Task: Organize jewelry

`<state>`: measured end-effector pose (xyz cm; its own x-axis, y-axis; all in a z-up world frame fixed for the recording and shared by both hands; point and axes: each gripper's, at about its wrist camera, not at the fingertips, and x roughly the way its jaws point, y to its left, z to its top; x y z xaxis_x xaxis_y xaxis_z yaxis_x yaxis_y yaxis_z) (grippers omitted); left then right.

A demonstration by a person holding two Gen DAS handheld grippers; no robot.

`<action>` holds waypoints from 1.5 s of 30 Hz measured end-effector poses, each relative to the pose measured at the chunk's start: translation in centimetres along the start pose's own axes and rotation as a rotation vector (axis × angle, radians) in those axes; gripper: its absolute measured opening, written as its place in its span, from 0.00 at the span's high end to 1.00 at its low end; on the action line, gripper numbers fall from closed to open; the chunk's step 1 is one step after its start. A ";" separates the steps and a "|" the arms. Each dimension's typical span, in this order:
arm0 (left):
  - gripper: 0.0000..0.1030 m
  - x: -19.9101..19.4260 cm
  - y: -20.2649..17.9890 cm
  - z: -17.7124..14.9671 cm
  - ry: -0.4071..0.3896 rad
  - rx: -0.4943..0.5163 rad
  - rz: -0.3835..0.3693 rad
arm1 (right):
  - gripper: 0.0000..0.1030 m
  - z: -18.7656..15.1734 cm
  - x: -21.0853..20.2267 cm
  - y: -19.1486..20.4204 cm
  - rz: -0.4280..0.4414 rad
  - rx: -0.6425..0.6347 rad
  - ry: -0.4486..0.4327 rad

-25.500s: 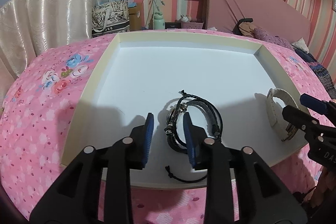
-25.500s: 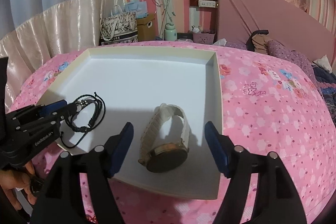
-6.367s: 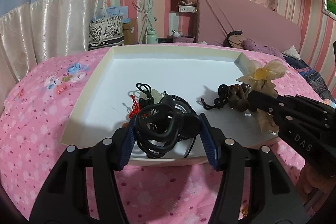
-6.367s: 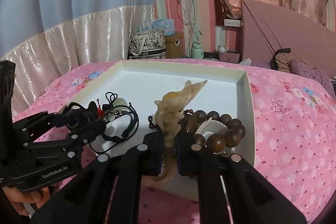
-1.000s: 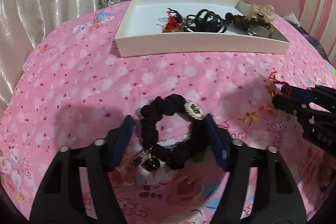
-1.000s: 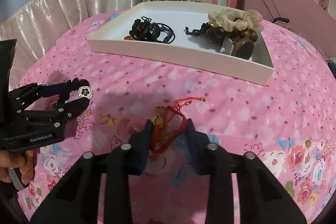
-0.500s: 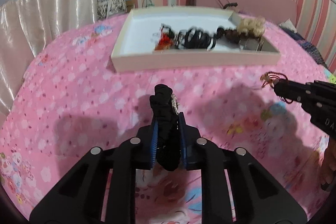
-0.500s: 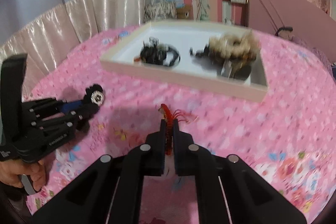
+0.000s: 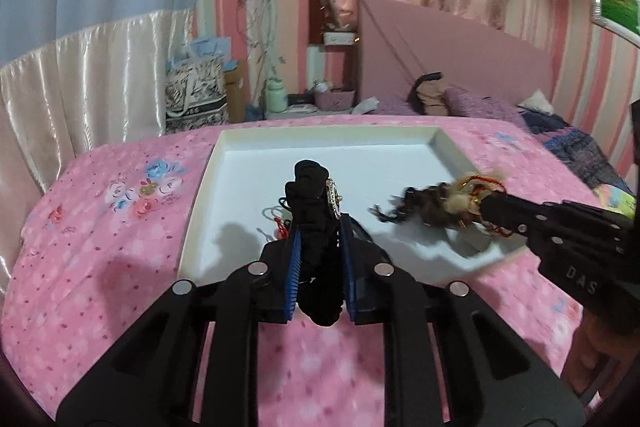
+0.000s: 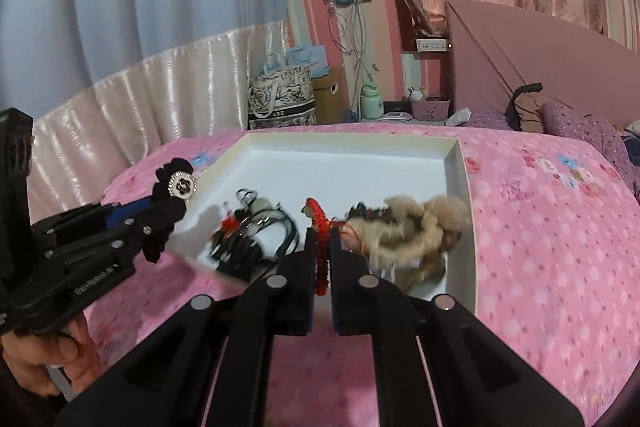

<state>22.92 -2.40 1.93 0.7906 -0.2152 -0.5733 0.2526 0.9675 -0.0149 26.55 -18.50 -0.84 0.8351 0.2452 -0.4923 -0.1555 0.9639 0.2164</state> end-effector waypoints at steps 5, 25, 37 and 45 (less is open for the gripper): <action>0.84 3.6 0.3 -1.2 0.028 -0.028 0.027 | 0.95 -1.3 2.9 -0.1 -0.064 -0.027 0.014; 0.07 0.1 0.9 -2.0 -0.089 -0.048 0.121 | 0.20 -1.2 -1.4 -0.3 -0.109 -0.044 -0.048; 0.03 -7.5 1.0 -4.8 -0.257 -0.043 0.189 | 0.11 -5.6 -7.3 0.0 -0.093 -0.069 -0.106; 0.03 -8.7 2.2 -7.1 -0.275 -0.096 0.208 | 0.08 -7.6 -8.5 -0.3 -0.125 -0.077 -0.153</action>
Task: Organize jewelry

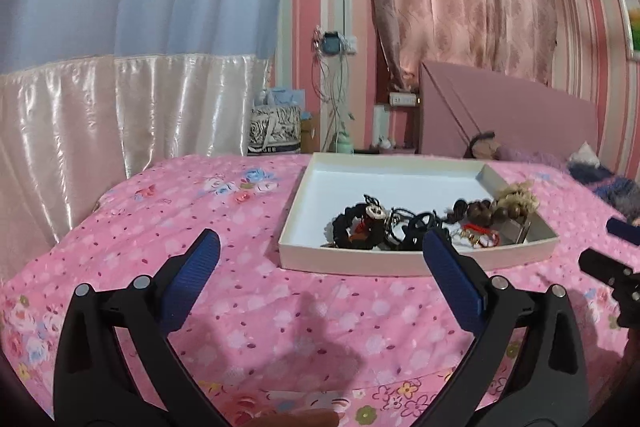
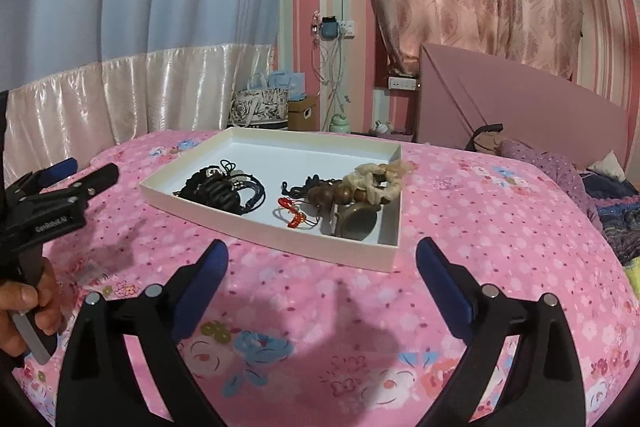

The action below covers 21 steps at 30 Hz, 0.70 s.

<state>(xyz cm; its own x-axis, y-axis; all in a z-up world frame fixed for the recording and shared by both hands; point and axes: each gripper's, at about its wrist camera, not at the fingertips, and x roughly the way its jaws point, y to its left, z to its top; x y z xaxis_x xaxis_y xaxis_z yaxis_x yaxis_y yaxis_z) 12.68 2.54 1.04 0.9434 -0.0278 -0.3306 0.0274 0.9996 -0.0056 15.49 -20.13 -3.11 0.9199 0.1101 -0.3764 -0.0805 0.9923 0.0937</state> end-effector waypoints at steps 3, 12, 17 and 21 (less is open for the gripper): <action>0.03 -0.3 0.4 0.0 -0.008 -0.007 0.002 | 0.08 -0.1 -0.1 -0.1 -0.006 0.006 -0.007; 0.03 -0.9 0.3 -0.2 0.008 0.001 0.005 | 0.06 -0.2 -0.3 0.1 -0.017 -0.001 -0.022; 0.03 -1.5 0.4 -0.4 -0.006 -0.002 0.004 | 0.06 -0.2 -0.3 0.2 -0.019 -0.010 -0.024; 0.03 -1.7 -0.1 -0.6 -0.016 0.024 0.004 | 0.06 -0.2 -0.5 0.3 -0.021 -0.017 -0.024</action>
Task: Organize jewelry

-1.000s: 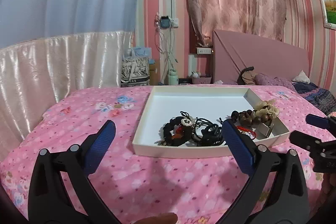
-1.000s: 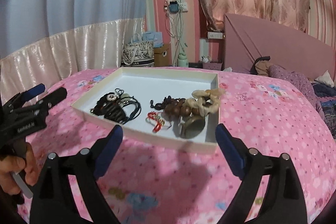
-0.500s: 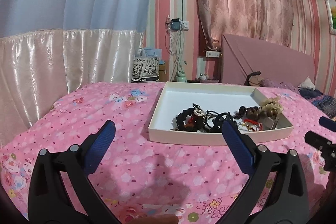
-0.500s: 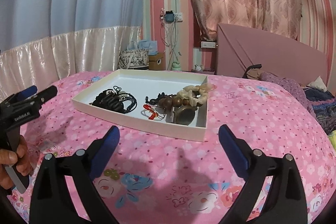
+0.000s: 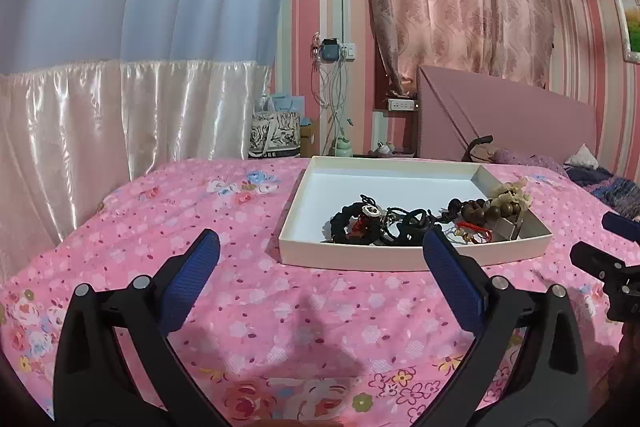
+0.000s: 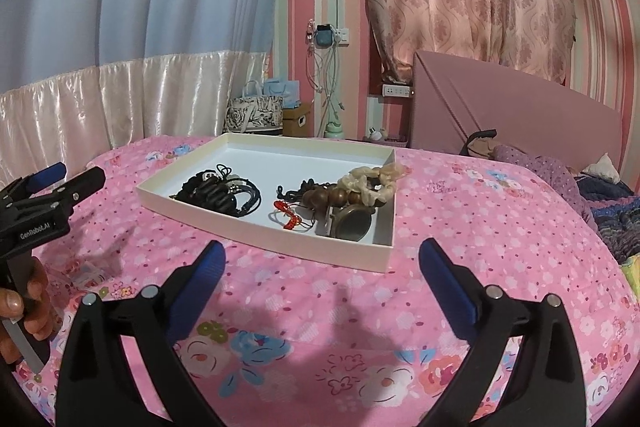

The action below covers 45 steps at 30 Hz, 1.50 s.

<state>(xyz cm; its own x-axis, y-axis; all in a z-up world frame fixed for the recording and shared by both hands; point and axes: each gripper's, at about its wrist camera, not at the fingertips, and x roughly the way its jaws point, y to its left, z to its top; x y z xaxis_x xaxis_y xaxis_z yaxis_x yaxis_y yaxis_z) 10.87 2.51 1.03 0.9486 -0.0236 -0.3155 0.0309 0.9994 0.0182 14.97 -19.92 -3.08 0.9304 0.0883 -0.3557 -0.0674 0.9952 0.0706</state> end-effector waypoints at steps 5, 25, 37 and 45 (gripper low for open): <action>0.03 0.3 0.1 0.0 0.014 0.008 0.011 | 0.05 -0.1 -0.1 -0.1 -0.001 0.011 -0.001; 0.03 -0.7 0.6 -0.2 -0.002 -0.015 0.014 | 0.02 -0.2 -0.4 -0.7 -0.036 0.037 -0.005; 0.03 -1.8 -1.0 -0.4 -0.031 0.059 0.000 | 0.02 -0.2 -0.4 -0.7 -0.043 0.027 -0.005; 0.03 -1.9 -0.9 -0.5 -0.030 0.051 -0.003 | 0.02 -0.3 -0.3 -0.6 -0.041 0.027 -0.001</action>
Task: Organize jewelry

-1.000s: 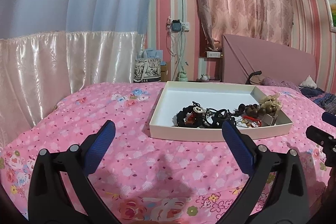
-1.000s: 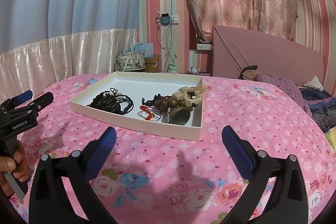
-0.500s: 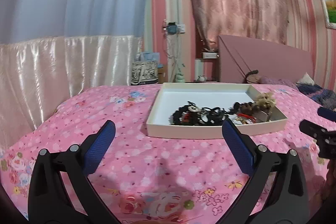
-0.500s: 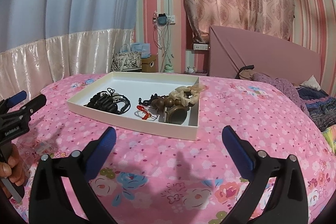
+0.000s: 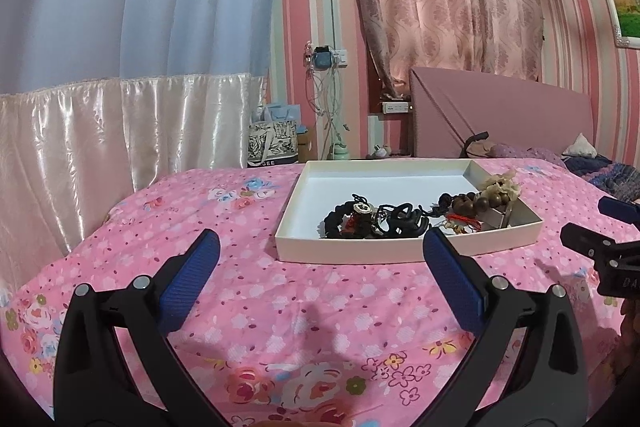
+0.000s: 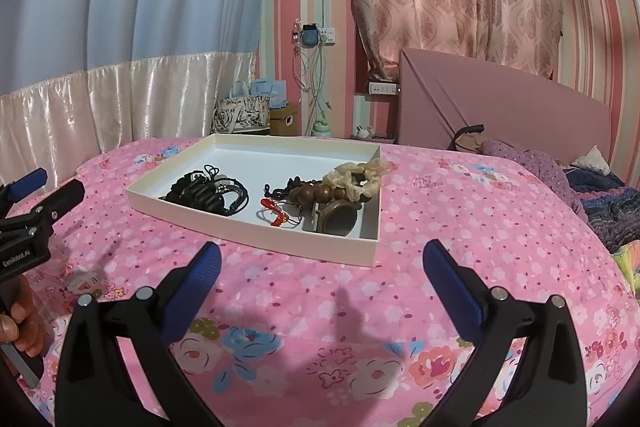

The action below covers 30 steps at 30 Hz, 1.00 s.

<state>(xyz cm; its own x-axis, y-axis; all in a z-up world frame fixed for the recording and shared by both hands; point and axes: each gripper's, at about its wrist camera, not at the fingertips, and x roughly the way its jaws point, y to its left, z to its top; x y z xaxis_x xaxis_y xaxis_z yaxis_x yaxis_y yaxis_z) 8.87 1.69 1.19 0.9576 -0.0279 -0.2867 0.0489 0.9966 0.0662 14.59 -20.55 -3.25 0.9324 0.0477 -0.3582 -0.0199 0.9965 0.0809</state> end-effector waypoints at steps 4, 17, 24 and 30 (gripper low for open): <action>0.03 -0.1 -0.4 0.0 -0.005 0.020 0.002 | 0.02 0.0 0.0 0.0 0.003 0.006 0.003; 0.03 -0.1 -0.3 0.0 -0.003 0.013 0.004 | 0.02 0.0 0.2 0.0 0.005 0.013 0.010; 0.03 -0.3 -0.4 0.0 -0.002 0.021 0.005 | 0.02 0.0 0.3 0.2 0.009 0.018 0.010; 0.03 -0.2 -0.4 0.0 -0.003 0.023 0.005 | 0.02 0.0 0.2 0.4 0.010 0.020 0.009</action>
<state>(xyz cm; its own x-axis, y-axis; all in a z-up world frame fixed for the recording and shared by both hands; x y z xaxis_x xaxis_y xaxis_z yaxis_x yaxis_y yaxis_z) 8.63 1.28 1.24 0.9587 -0.0231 -0.2835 0.0503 0.9947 0.0892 14.79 -20.13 -3.35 0.9289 0.0583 -0.3658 -0.0217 0.9944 0.1033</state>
